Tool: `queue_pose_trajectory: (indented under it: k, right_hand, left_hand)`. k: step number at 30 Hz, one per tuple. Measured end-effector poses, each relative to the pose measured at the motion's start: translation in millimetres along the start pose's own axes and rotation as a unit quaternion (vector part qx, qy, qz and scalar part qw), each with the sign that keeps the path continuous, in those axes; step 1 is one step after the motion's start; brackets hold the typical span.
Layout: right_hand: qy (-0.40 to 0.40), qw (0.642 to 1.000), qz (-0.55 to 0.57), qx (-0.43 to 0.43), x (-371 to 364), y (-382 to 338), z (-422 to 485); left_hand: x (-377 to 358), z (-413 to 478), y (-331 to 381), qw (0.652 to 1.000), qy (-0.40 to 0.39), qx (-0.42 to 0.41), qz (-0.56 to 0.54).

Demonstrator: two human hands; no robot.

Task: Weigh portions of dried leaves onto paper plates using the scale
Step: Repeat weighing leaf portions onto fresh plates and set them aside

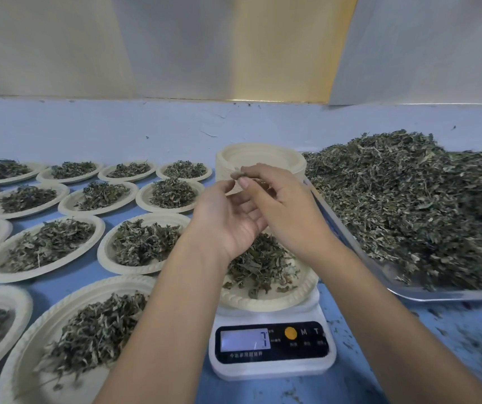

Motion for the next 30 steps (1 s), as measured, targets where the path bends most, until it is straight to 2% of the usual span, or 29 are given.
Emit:
queue_pose_trajectory:
  k: [5, 11, 23, 30]
  right_hand:
    - [-0.020, 0.998, 0.050, -0.038, -4.0, 7.7, -2.6]
    - [0.016, 0.996, 0.063, -0.055, 7.2, 8.2, 0.5]
    - [0.019, 0.994, 0.073, -0.080, 7.2, 11.2, 0.2]
    - [0.049, 0.990, 0.072, -0.108, 11.4, 20.6, 0.5]
  left_hand:
    - [8.2, 5.8, 2.2, 0.997, 0.033, -0.001, -0.066]
    - [17.3, 3.9, 6.4, 0.993, 0.079, -0.017, -0.090]
    - [20.9, 5.6, 6.3, 0.992, 0.084, -0.020, -0.093]
    - [26.2, 5.1, 11.2, 0.989, 0.101, -0.036, -0.103]
Point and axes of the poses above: each hand's wrist, its own z-axis towards the middle knuckle, its own x-axis out of the back of the hand, y = z × x, the point moved 8 cm from there along z, towards the middle knuckle, and after that the axes turned 10 degrees about y, right-handed, at the moved point
